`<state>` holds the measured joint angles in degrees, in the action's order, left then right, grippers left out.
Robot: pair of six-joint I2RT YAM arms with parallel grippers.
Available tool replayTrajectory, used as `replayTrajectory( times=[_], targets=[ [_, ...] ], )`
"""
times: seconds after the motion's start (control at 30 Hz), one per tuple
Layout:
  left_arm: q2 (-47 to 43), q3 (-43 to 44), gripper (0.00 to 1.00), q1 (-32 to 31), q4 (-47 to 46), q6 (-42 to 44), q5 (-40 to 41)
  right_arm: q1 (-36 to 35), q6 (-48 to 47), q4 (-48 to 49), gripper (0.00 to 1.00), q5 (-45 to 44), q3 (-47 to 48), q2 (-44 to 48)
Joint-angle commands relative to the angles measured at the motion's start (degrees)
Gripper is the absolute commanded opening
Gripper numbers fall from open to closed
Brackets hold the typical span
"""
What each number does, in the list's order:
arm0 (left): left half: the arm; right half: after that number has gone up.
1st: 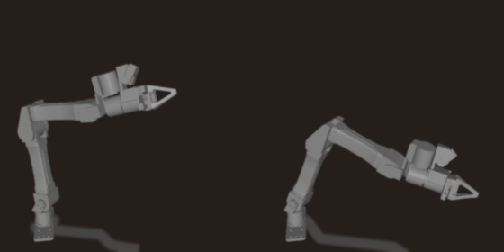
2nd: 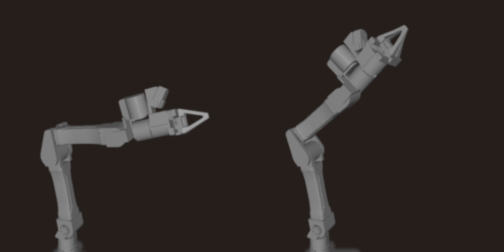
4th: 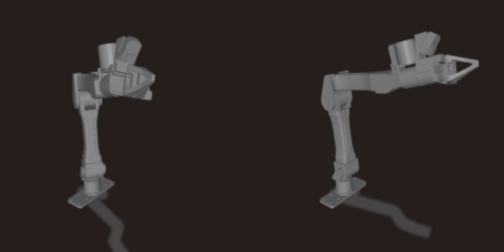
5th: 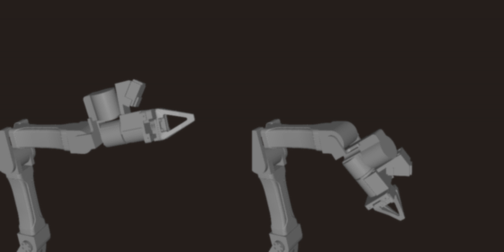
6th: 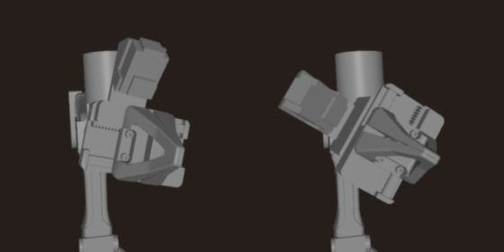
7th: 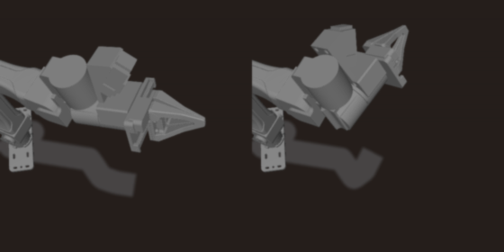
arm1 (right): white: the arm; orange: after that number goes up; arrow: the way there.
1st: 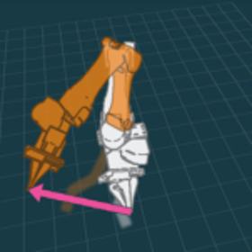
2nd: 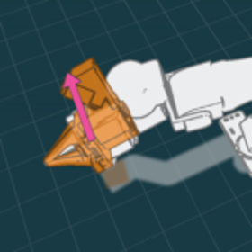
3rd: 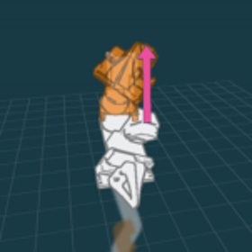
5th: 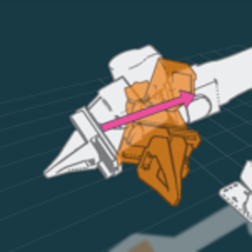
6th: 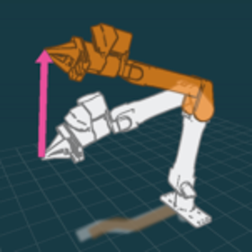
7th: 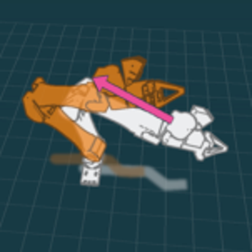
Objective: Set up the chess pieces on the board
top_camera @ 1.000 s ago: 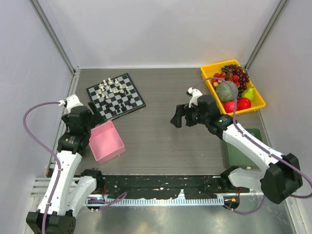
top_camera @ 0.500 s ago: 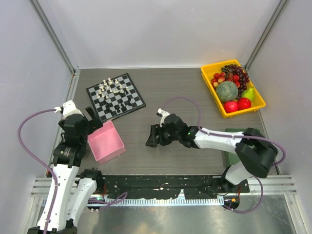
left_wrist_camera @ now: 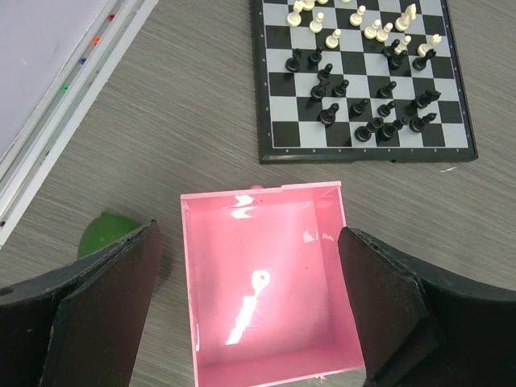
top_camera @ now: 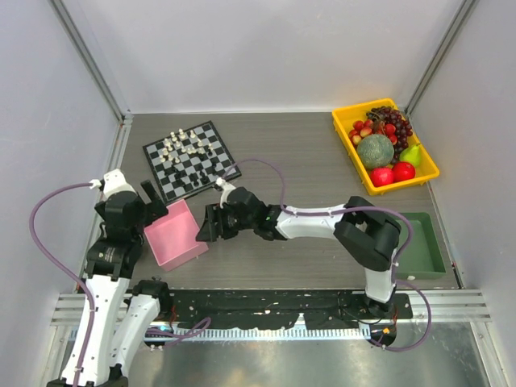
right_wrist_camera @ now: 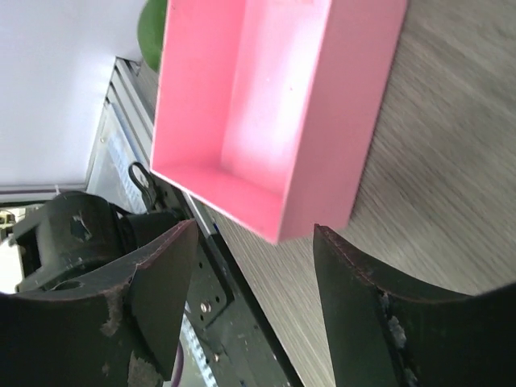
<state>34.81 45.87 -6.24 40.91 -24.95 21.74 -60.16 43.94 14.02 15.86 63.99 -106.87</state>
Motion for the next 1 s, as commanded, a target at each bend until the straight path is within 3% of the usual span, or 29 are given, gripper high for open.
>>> replayTrajectory(
  times=[0.0,0.47,0.7,0.8,0.97],
  targets=[
    [-1.0,2.3,0.99,0.3,0.0,1.1,1.6,-0.3,0.1,2.2,0.65,2.2,7.5,-3.8],
    [-0.7,4.4,0.99,0.3,1.0,1.3,2.3,-3.0,-2.2,-2.2,0.64,6.9,25.0,-16.5],
    [-0.2,4.4,0.99,0.3,1.1,1.2,2.3,-2.2,-7.0,-6.5,0.65,3.3,26.6,-14.0],
    [0.3,4.8,0.99,0.3,1.2,1.1,2.3,-0.4,-5.9,-5.2,0.66,-0.2,23.7,-12.0],
    [0.5,5.0,0.99,0.3,0.7,1.1,2.3,1.1,-4.5,-4.5,0.66,1.3,25.4,-14.8]
  ],
)
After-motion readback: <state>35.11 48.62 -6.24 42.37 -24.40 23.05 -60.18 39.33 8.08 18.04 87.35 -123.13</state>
